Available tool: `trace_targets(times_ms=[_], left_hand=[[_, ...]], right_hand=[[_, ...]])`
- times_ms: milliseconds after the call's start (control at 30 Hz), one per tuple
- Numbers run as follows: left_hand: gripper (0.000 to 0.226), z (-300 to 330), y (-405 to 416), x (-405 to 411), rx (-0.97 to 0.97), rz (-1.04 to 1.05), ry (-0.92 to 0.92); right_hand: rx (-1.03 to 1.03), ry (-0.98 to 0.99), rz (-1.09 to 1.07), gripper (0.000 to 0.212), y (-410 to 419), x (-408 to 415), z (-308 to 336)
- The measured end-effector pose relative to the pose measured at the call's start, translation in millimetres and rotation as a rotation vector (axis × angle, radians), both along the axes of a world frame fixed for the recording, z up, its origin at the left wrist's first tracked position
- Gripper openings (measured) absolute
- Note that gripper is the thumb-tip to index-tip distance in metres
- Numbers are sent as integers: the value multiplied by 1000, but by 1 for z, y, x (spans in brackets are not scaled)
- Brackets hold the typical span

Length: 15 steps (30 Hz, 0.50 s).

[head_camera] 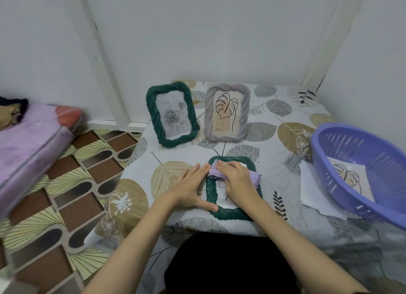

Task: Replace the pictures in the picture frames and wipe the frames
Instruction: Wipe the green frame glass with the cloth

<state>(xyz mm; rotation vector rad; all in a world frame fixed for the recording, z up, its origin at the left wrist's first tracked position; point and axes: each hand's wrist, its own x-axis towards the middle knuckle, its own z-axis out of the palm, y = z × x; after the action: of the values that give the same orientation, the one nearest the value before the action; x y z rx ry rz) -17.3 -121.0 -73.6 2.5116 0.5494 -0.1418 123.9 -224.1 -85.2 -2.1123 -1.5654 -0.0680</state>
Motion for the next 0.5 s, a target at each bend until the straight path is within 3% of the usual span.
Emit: trace_targets(times_ms=[67,133,267,400,500], left_hand=[[118,-1,1,0,-10,4,-2],[118,-1,1,0,-17,0,1],[119,-1,1,0,-11,1,2],[119,-2,1,1,3,4,-2],[118,-2,1,0,-18,3,-11]], right_hand=[[4,-87,79,54,-17,7,-7],[-14,-206,17,56,-29,16,-3],[-15,-45,-220,52,-9,16,6],[-26,-22,11,58,-5,-4,2],[-30,-149,-31,66,-30,6,0]])
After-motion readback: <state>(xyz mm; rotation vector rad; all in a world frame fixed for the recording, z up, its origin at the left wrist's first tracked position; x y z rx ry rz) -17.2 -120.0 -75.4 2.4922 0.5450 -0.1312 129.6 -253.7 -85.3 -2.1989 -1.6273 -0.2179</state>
